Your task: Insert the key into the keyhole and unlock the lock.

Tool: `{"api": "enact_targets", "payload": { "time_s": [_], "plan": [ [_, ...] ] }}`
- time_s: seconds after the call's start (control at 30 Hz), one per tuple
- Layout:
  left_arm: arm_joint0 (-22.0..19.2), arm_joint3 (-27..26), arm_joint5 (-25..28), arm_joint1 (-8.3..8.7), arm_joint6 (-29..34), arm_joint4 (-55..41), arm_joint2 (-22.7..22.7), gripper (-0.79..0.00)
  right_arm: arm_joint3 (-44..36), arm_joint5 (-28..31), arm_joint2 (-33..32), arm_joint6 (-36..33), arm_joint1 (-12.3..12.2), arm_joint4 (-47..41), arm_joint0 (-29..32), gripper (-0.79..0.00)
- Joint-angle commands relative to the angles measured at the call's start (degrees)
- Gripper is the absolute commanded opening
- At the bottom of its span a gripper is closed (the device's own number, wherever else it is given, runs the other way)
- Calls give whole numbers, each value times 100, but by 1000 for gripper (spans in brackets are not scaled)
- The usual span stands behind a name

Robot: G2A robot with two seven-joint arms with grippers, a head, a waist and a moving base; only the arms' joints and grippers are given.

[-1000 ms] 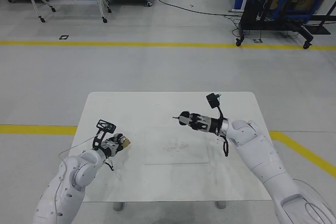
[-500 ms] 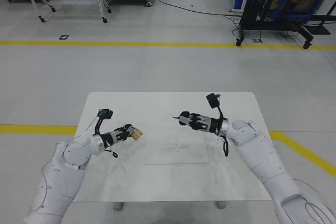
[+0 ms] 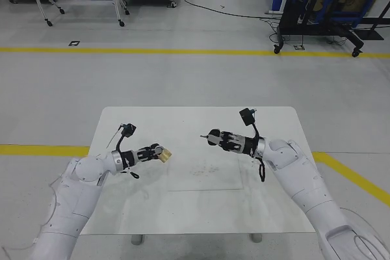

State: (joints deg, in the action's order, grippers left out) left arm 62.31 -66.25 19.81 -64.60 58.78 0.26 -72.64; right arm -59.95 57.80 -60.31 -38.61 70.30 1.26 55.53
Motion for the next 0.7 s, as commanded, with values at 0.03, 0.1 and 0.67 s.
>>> {"api": "enact_targets", "payload": {
  "time_s": [0.03,0.1,0.67],
  "plan": [
    [-479,692,-639,-86,1146,-1479,249,-785,-16,-78,206,216,80,-612,-46,-785],
    [-854,1212,-902,-172,1534,-1871,454,-785,100,-211,409,242,158,-779,-190,-785],
    [-2547,3504,-1254,-862,2751,-3008,1551,-785,1110,20,1202,1414,665,-264,-791,-785]
  ]
}}
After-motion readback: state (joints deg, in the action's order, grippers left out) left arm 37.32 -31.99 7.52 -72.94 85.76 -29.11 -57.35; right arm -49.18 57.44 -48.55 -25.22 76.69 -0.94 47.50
